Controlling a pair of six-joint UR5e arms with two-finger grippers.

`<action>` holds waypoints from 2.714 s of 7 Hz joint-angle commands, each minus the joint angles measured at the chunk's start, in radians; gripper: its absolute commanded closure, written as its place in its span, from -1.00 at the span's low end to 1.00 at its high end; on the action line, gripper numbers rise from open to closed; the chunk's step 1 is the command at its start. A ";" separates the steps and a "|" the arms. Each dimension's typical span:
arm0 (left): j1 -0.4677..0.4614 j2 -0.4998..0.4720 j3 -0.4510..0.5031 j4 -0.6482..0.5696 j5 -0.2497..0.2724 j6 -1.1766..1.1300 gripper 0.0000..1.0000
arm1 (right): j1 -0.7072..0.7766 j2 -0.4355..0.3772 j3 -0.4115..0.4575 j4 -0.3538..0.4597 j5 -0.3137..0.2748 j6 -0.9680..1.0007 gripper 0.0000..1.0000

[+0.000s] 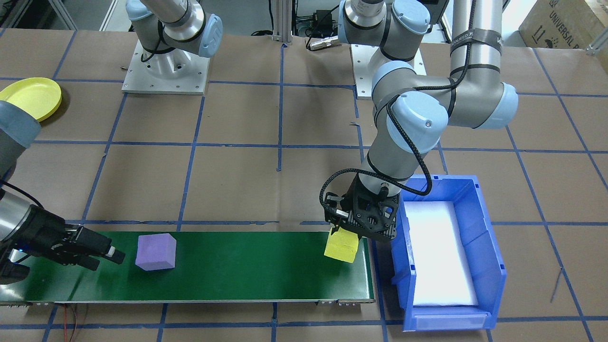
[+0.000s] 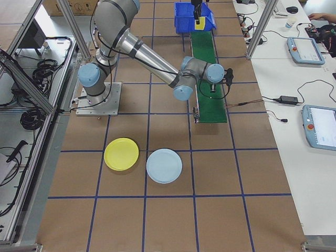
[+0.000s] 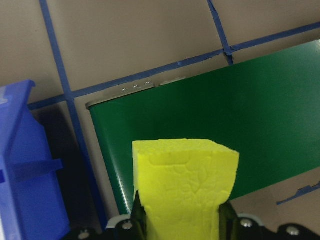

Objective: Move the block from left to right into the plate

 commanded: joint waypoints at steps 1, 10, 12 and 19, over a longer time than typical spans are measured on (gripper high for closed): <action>-0.004 -0.020 0.008 0.001 0.000 -0.005 -0.99 | 0.022 0.000 0.013 -0.031 -0.002 0.026 -1.00; 0.117 0.381 0.120 -0.783 0.106 -0.072 -1.00 | 0.090 -0.027 0.012 -0.084 -0.435 -0.083 -0.08; 0.114 0.403 0.110 -0.830 0.120 -0.186 -1.00 | 0.076 -0.066 -0.010 -0.082 -0.524 -0.121 0.29; 0.134 0.400 0.091 -0.769 0.134 -0.018 -1.00 | -0.563 -0.163 0.108 -0.062 -0.640 -0.775 0.33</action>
